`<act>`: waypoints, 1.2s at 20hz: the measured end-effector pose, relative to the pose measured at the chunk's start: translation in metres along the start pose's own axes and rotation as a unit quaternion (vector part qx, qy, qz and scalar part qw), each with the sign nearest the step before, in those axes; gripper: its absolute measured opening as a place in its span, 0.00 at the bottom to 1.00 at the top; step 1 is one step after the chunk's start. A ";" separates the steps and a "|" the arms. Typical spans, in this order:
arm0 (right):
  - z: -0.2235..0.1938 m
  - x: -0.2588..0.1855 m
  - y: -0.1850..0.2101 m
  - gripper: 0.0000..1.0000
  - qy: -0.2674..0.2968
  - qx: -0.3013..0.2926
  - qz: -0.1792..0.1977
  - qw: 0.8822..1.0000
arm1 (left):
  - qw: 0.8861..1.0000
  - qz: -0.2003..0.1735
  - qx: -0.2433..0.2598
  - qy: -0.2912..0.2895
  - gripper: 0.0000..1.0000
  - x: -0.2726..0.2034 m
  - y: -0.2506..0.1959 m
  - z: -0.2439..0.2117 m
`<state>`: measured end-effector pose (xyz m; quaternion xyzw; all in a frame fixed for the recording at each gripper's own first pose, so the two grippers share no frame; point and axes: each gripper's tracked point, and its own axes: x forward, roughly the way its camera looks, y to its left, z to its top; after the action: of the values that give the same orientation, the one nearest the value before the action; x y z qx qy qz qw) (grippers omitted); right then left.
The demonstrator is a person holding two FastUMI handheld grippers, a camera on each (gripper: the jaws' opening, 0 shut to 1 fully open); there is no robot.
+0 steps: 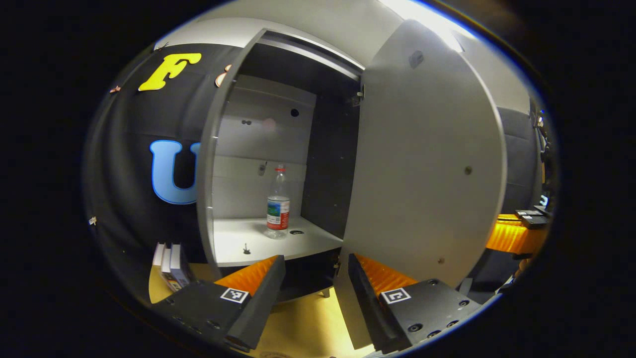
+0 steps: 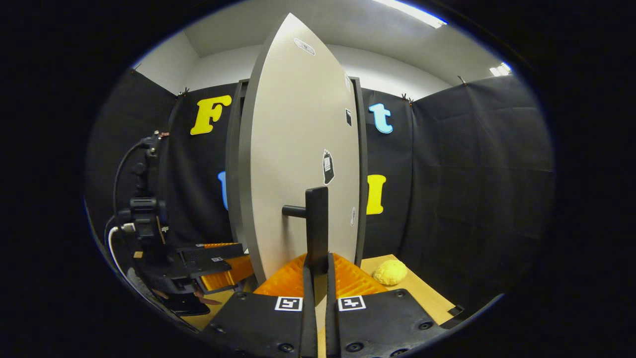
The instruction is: Open the cabinet door with the right hand, grasp the bottle in the cabinet with the left hand and place it on the coaster, then close the cabinet door with the right hand.
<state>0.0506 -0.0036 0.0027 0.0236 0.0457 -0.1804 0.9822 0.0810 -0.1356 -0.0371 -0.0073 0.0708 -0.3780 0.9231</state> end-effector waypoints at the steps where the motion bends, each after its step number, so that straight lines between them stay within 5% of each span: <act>1: 0.000 -0.003 -0.006 0.11 -0.001 0.000 0.005 1.000 | 1.000 0.000 -0.001 0.000 0.82 0.008 -0.008 0.001; 13: 0.006 -0.007 -0.088 0.11 -0.008 0.020 0.025 0.999 | 0.999 0.027 0.025 -0.001 0.82 0.076 -0.072 -0.001; 24: 0.008 -0.008 -0.127 0.05 -0.012 0.046 0.054 0.997 | 0.990 0.125 0.053 -0.037 0.82 0.152 0.004 0.028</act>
<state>-0.0016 -0.1202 0.0072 0.0693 0.0239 -0.1296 0.9889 0.1944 -0.2404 -0.0284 0.0367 0.0165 -0.2624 0.9641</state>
